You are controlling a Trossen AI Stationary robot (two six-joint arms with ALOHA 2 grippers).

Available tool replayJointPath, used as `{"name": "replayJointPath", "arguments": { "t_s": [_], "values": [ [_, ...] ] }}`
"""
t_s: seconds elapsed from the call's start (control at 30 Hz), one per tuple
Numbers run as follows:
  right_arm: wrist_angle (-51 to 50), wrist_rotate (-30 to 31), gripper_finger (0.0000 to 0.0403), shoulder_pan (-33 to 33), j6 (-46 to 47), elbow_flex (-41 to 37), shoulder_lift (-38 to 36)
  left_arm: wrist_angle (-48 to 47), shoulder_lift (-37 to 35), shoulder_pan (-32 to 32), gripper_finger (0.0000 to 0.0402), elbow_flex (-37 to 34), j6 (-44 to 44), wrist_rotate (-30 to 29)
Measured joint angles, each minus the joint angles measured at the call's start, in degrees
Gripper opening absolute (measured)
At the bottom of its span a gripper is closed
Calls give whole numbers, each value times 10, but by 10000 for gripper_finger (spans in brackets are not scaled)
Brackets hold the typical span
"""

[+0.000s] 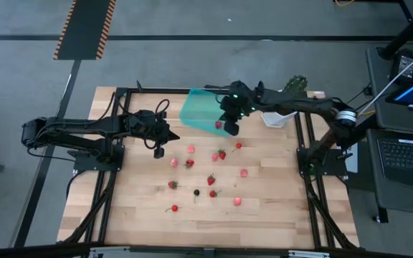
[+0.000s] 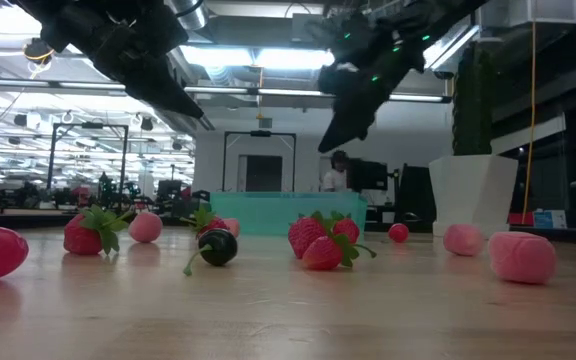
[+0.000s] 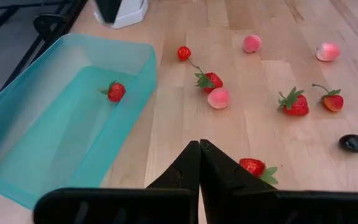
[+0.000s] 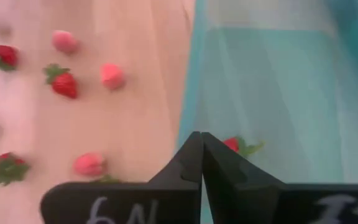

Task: Pick and placing Produce into tupperware
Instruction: Put the pink peach into the light blue bin

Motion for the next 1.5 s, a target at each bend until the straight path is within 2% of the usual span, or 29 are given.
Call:
{"name": "replayJointPath", "arguments": {
  "t_s": [0.43,0.63,0.9,1.0,1.13,1.3,1.5],
  "values": [
    [259,0,10,44,47,-300,-277,1,0,0,0,0,25,9],
    [330,0,7,66,50,-392,-369,1,-2,0,0,0,21,9],
    [343,9,12,85,51,-432,-419,-42,-47,0,0,0,27,32],
    [341,11,6,91,47,-433,-418,-73,-85,0,0,0,25,22],
    [341,11,7,99,36,-433,-418,-69,-150,0,0,-26,12,22],
    [342,11,13,111,34,-433,-418,-14,-225,0,0,-103,-43,23],
    [371,10,5,128,33,-444,-424,90,-262,0,0,-175,-51,60]
  ]
}}
